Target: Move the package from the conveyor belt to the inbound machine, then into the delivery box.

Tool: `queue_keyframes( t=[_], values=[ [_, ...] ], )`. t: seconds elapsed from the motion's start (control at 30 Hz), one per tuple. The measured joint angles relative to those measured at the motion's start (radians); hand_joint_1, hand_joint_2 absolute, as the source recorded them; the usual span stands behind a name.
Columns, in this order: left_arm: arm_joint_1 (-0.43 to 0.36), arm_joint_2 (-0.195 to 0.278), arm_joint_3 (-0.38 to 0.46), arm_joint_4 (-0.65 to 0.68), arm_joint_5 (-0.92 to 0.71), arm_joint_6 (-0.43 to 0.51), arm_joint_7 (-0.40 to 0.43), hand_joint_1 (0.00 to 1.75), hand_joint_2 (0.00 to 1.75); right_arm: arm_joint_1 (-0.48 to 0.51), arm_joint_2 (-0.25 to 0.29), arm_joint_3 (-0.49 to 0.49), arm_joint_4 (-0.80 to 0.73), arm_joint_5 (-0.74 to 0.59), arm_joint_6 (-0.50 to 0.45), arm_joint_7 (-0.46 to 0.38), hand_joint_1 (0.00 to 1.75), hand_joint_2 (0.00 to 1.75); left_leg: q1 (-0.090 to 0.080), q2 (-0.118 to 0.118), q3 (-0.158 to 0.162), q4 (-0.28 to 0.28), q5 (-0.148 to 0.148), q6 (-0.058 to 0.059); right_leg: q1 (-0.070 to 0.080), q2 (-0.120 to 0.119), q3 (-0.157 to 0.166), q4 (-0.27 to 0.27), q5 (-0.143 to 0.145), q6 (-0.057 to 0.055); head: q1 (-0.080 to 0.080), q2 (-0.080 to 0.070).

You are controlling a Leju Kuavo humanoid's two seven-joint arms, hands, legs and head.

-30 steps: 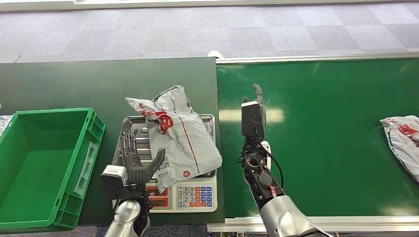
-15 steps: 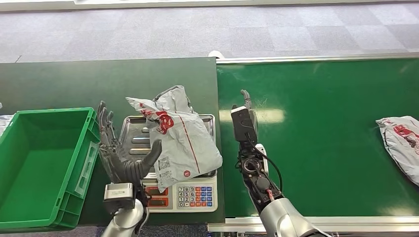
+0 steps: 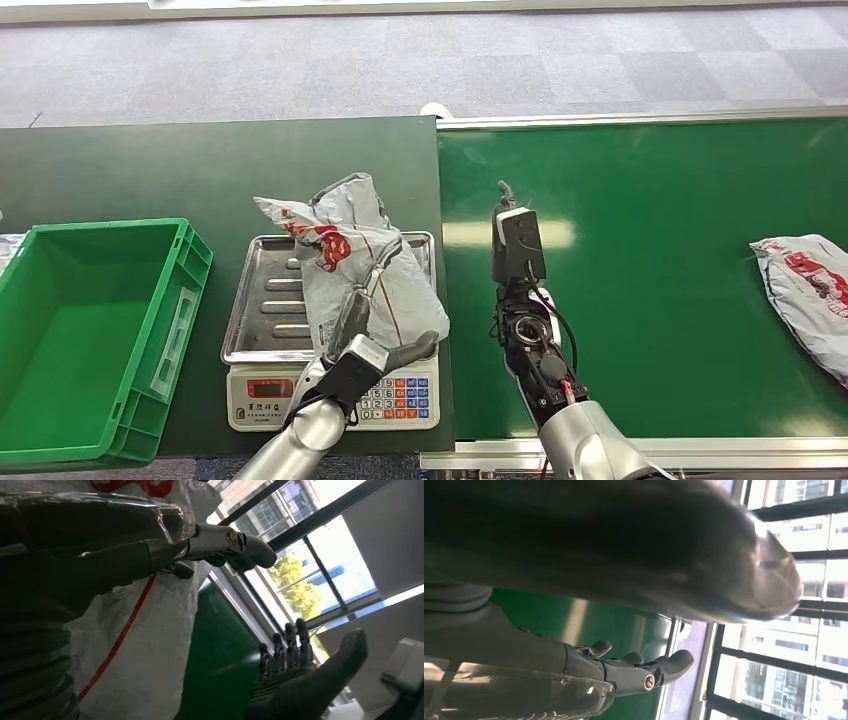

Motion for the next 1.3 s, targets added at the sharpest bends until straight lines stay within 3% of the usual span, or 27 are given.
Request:
queue_keyframes(
  t=[0.07,0.3,0.53,0.7,0.8,0.93,1.3],
  values=[
    [-0.008,0.000,0.020,0.055,-0.027,-0.029,0.061,0.00,1.75,0.008,-0.011,-0.001,-0.015,0.027,0.031,0.026,0.00,0.00,0.000,0.000,0.000,0.000,0.000,0.000,0.000,0.000,0.000,0.000,0.000,0.000,0.000,0.000],
    [-0.052,-0.006,0.059,0.173,-0.192,0.027,0.215,0.00,1.75,0.018,-0.032,-0.001,-0.059,0.086,0.083,0.071,0.00,0.00,0.000,0.000,0.001,-0.001,0.000,0.000,0.000,0.000,0.001,0.000,0.000,0.000,0.000,0.000],
    [-0.059,-0.023,0.095,0.202,-0.215,0.104,0.243,0.00,1.75,0.030,-0.035,0.000,-0.087,0.114,0.087,0.090,0.00,0.00,0.000,0.000,0.006,-0.001,0.000,0.000,0.000,0.000,0.006,0.000,0.000,0.000,0.000,0.000],
    [-0.044,-0.034,0.134,0.191,-0.179,0.125,0.220,0.84,1.75,0.042,-0.036,0.000,-0.106,0.124,0.087,0.097,0.00,0.00,0.000,0.000,0.007,-0.001,0.000,0.000,0.000,0.000,0.007,0.000,0.000,0.000,0.000,0.000],
    [-0.032,-0.038,0.151,0.174,-0.169,0.130,0.210,1.58,1.75,0.049,-0.038,-0.001,-0.116,0.129,0.087,0.098,0.00,0.00,0.000,0.000,0.007,-0.001,0.000,0.000,0.000,0.000,0.007,0.000,0.000,0.000,0.000,0.000],
    [-0.019,-0.041,0.165,0.159,-0.167,0.146,0.197,1.73,1.75,0.055,-0.039,-0.001,-0.125,0.138,0.087,0.101,0.00,0.00,0.000,0.000,0.007,-0.001,0.000,0.000,0.000,0.000,0.007,0.000,0.000,0.000,0.000,0.000],
    [-0.008,-0.043,0.178,0.140,-0.134,0.154,0.168,1.75,1.75,0.066,-0.043,-0.001,-0.137,0.150,0.105,0.113,0.00,0.00,0.000,0.000,0.006,-0.001,0.000,0.000,0.000,0.000,0.007,0.000,0.000,0.000,0.000,0.000]
  ],
)
